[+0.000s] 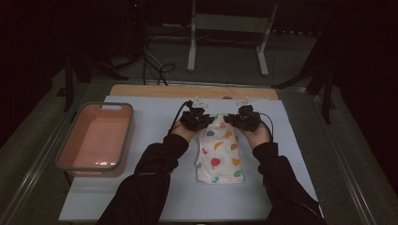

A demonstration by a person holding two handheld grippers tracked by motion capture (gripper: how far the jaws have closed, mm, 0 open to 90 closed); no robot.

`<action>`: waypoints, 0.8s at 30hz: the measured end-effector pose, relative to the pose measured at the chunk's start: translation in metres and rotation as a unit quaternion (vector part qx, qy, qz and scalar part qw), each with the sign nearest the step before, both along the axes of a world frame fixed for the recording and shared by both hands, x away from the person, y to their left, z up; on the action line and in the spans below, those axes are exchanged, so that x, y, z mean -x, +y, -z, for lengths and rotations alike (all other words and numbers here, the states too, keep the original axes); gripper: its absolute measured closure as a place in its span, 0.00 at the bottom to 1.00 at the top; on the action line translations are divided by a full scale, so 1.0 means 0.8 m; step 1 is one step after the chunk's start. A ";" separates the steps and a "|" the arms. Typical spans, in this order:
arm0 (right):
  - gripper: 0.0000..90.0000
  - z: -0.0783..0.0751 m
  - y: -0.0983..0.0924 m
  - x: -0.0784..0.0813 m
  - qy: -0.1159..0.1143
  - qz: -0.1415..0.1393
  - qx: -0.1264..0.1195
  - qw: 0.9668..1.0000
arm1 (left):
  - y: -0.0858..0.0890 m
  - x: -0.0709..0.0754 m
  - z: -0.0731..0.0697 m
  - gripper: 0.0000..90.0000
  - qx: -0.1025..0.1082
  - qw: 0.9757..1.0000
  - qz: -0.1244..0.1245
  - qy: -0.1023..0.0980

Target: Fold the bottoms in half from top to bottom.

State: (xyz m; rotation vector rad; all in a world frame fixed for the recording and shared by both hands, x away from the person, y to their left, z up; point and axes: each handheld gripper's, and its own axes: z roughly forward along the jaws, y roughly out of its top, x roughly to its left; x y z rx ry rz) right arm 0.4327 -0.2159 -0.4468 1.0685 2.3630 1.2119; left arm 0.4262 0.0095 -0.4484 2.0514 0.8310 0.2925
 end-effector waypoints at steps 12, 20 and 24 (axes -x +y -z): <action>0.91 -0.006 -0.003 0.019 -0.007 -0.007 -0.007 1.000 | 0.001 0.018 -0.005 0.89 0.003 1.000 0.012 -0.006; 0.91 -0.008 -0.008 0.030 -0.011 -0.012 -0.012 1.000 | -0.001 0.029 -0.008 0.89 0.011 1.000 0.016 -0.002; 0.91 -0.008 -0.011 0.036 -0.013 -0.012 -0.013 1.000 | -0.002 0.034 -0.009 0.89 0.012 1.000 0.020 -0.003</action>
